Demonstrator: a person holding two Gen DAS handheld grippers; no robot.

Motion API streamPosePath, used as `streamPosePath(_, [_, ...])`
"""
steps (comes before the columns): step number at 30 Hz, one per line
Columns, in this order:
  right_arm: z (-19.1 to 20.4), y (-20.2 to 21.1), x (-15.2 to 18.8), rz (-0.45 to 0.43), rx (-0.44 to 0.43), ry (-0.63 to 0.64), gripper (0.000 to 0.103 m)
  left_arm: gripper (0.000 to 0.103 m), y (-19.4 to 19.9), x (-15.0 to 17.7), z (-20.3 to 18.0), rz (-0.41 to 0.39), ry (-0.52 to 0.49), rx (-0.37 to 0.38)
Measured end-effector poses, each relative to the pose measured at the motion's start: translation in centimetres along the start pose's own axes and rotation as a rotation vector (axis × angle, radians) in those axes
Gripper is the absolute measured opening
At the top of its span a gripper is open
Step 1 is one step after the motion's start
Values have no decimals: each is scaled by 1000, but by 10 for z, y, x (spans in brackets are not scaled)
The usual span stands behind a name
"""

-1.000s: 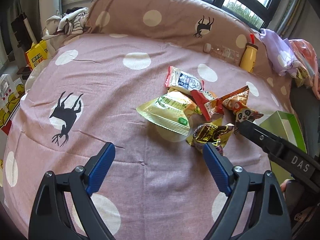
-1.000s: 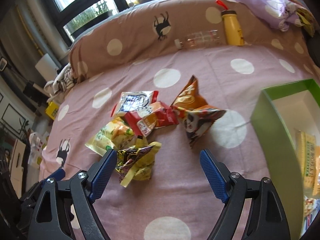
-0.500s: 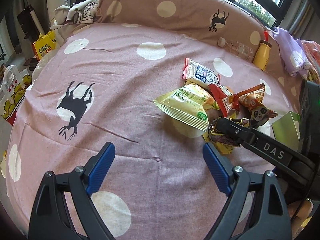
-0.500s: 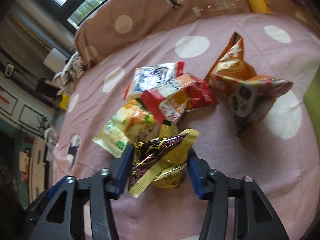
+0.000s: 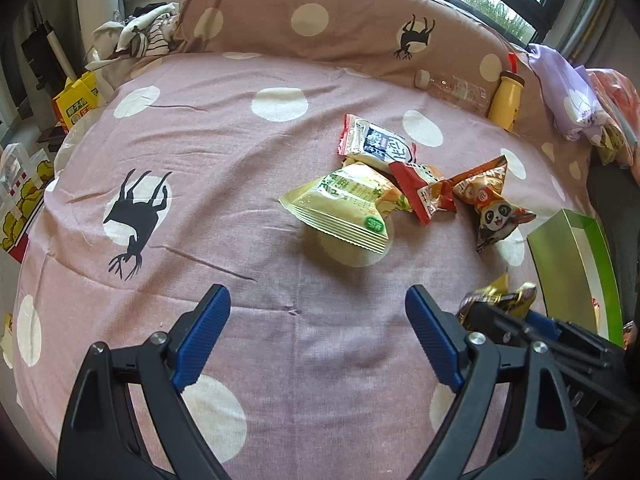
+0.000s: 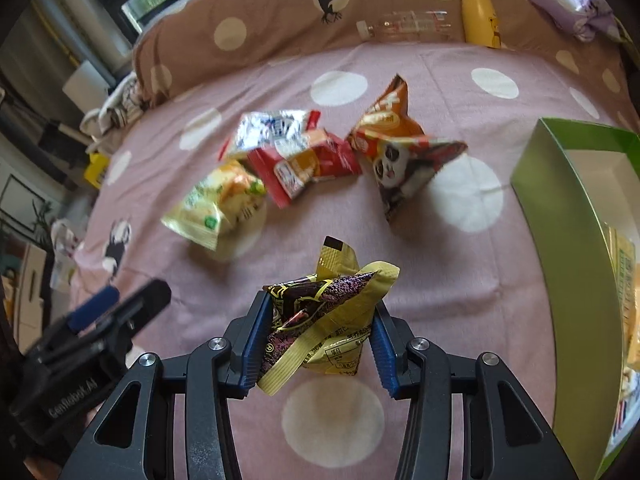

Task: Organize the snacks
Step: 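Grasp the gold wrapper with the right gripper and lift it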

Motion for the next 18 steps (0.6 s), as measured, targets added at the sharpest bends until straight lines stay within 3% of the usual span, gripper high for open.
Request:
streamPosePath(5, [-3, -6, 12, 40, -56, -26, 51, 90, 2, 3, -4, 5, -14, 7])
streamPosePath(11, [-12, 15, 8, -28, -81, -60, 66, 90, 9, 3, -6, 16, 11, 87])
streamPosePath(18, [-35, 31, 5, -90, -203, -154, 67, 86, 12, 16, -35, 51, -55, 152])
Point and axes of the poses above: each gripper's, at about its wrist camera, not at the fingertips, and y roughly against the way its jaws point, z to its left, x to its underside, the point moved 2 cm from there along -y, roughly the way its jaws point, and after that the axes turned 14 degrees about -x, right-handed, at the moved point
